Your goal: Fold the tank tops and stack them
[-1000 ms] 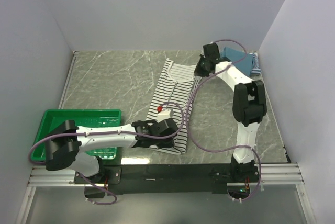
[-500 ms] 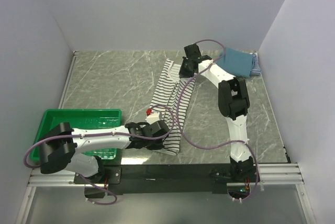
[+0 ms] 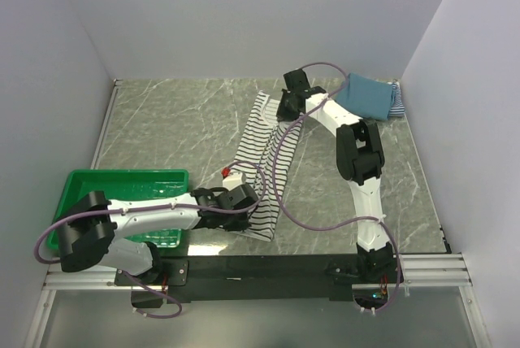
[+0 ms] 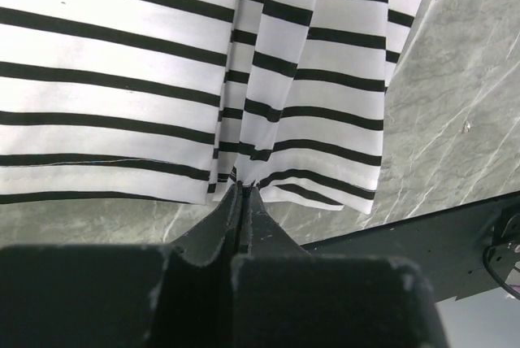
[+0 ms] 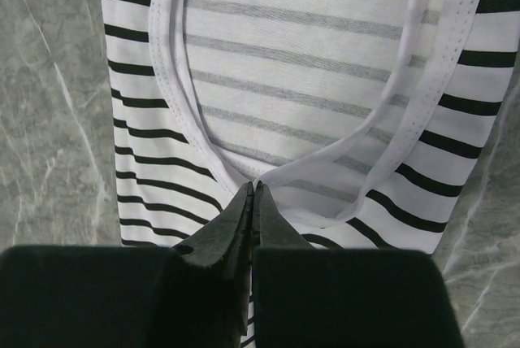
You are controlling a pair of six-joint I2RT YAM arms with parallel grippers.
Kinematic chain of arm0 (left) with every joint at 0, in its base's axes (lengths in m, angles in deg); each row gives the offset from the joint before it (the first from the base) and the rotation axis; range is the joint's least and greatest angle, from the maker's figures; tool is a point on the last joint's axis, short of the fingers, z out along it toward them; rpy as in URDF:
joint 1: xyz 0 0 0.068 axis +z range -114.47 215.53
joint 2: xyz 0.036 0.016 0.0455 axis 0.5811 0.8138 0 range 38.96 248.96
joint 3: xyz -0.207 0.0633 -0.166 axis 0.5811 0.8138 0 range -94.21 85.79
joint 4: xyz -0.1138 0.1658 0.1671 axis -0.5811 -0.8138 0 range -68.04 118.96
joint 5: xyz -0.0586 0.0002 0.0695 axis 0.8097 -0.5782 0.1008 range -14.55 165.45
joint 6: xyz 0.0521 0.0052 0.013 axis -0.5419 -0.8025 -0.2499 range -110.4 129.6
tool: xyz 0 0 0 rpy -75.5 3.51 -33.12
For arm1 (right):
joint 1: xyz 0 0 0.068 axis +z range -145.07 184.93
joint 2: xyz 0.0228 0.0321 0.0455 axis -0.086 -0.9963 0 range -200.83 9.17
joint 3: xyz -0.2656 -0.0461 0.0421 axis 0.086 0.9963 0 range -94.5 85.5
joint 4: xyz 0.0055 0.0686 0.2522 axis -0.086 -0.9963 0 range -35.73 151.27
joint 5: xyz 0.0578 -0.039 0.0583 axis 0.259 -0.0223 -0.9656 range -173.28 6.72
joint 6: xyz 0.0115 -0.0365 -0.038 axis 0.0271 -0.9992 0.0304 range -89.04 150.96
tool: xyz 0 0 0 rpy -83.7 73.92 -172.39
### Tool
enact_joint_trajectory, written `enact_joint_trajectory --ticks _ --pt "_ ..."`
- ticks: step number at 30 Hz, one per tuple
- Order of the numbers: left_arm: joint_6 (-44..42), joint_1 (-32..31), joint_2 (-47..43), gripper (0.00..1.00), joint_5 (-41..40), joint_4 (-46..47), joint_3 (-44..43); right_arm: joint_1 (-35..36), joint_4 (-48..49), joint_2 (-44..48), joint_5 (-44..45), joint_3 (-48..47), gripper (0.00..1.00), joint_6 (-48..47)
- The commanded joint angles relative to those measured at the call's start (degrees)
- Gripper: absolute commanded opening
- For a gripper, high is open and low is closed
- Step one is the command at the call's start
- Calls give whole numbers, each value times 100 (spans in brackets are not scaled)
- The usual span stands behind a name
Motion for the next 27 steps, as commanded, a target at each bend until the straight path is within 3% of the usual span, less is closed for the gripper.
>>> enact_joint_trajectory --ticks 1,3,6,8,10,11,15,18,27 --pt "-89 48 -197 1 205 -295 71 -12 285 -24 193 -379 0 -10" --pt "-106 66 -197 3 214 -321 62 -12 319 -60 123 -423 4 -19" --pt "-107 66 -250 8 162 -400 1 -12 434 10 35 -318 17 -37" --pt "-98 66 -302 23 91 -505 -70 -12 487 63 -26 -257 28 -54" --pt "-98 74 -399 32 -5 -602 -192 -12 513 142 -79 -265 36 -98" --pt "-89 74 -425 38 -49 -715 -237 -12 513 160 -114 -274 39 -107" --pt "-176 101 -592 42 -181 -840 -483 -12 505 528 -106 -169 43 -142" --pt "-404 145 -488 38 -225 -744 -693 -21 469 931 60 156 44 -90" --pt "-1258 285 760 9 11 -102 -1485 -21 794 1742 61 1826 31 192"
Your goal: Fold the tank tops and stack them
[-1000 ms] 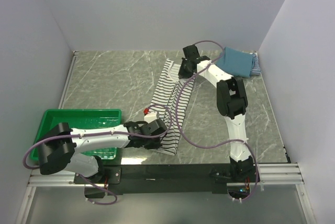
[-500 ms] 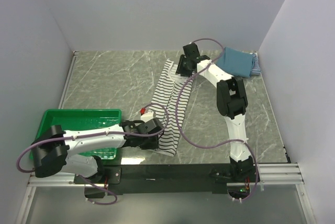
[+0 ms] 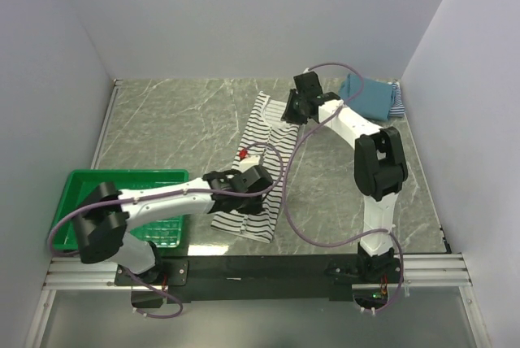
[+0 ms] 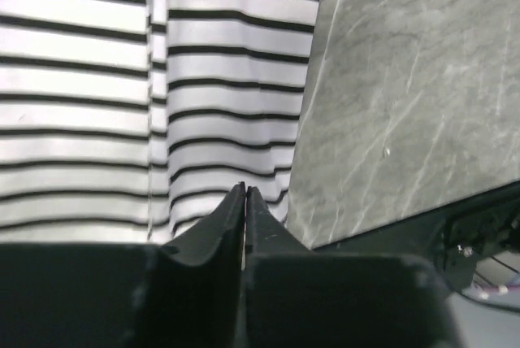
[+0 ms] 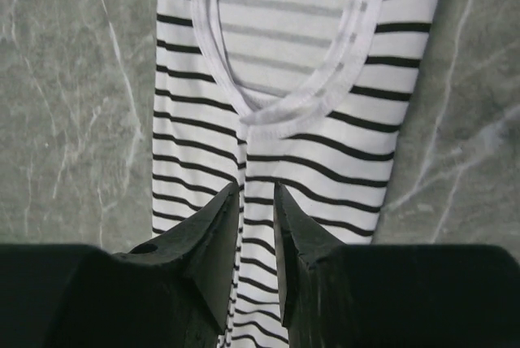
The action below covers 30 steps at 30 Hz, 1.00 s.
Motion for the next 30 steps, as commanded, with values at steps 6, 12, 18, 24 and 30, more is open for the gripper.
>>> enact_joint_trajectory --ticks 6,12,18,24,30 --pt "-539 38 877 1 426 755 -23 -16 168 -137 17 417 25 56" --pt "-531 30 1141 1 761 975 267 -69 -50 -620 8 233 24 39" --pt "-416 21 1176 1 998 1107 497 -288 -463 -1016 -45 -180 25 4" --pt "-521 12 1562 1 1217 1221 32 -508 -797 -1332 -141 -785 30 -136" --pt "-583 108 2397 1 1481 1423 -803 -684 -957 -1904 -325 -1840 34 -330"
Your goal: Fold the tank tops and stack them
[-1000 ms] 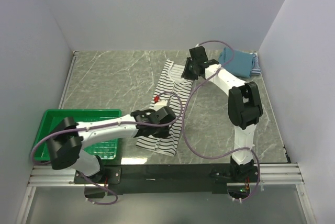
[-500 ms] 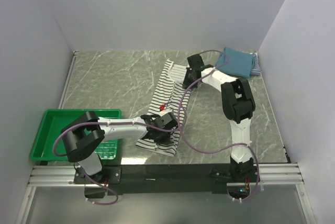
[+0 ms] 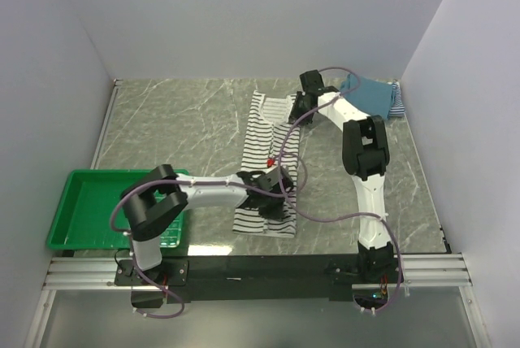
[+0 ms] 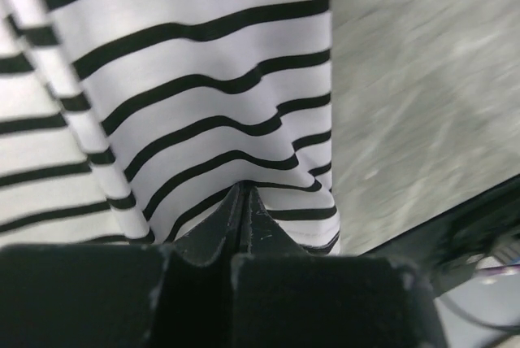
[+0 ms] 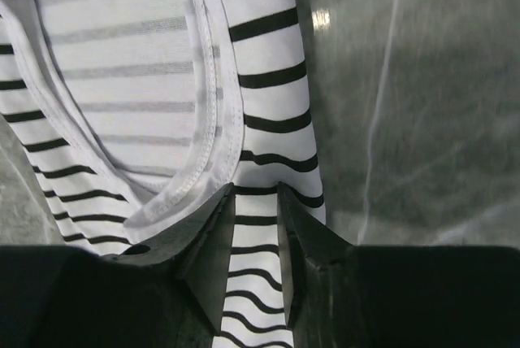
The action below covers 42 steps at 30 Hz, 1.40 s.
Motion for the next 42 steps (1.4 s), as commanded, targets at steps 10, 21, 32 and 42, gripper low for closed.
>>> enact_joint_trajectory --ticks 10,21,32,42 --pt "-126 395 757 2 488 763 -1053 -318 206 536 -220 -1000 52 -448" --pt "-91 403 -782 6 -170 493 -517 -406 1251 2902 -694 2458 49 176" --pt "-460 377 -263 5 172 720 -122 191 2824 4653 -1028 5847 42 888" --pt "-249 298 -123 1 -116 527 283 394 3283 3871 -1213 6376 34 1047"
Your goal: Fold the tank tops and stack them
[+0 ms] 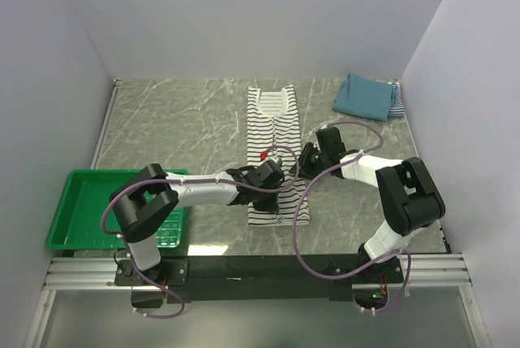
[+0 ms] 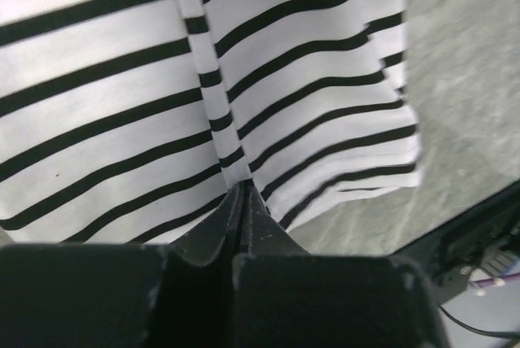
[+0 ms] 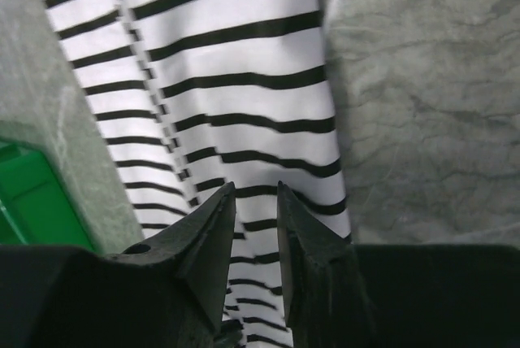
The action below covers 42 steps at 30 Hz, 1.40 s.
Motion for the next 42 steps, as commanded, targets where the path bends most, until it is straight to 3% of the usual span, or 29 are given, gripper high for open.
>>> enact_joint_trajectory --ticks 1,15,29,35,42 --pt "50 -78 124 1 -205 -59 150 29 334 -265 70 33 34 43" --pt "287 -175 -33 1 -407 -129 598 -103 26 -196 536 -38 35 -229" --pt "375 -175 -1043 2 -468 -15 721 -77 -166 -29 527 -187 37 -466" --pt "823 -79 -1817 10 -846 -444 888 11 -571 1155 835 329 40 -370" --pt "1237 247 -2608 46 -803 -561 1563 81 -931 2545 897 1534 40 -54"
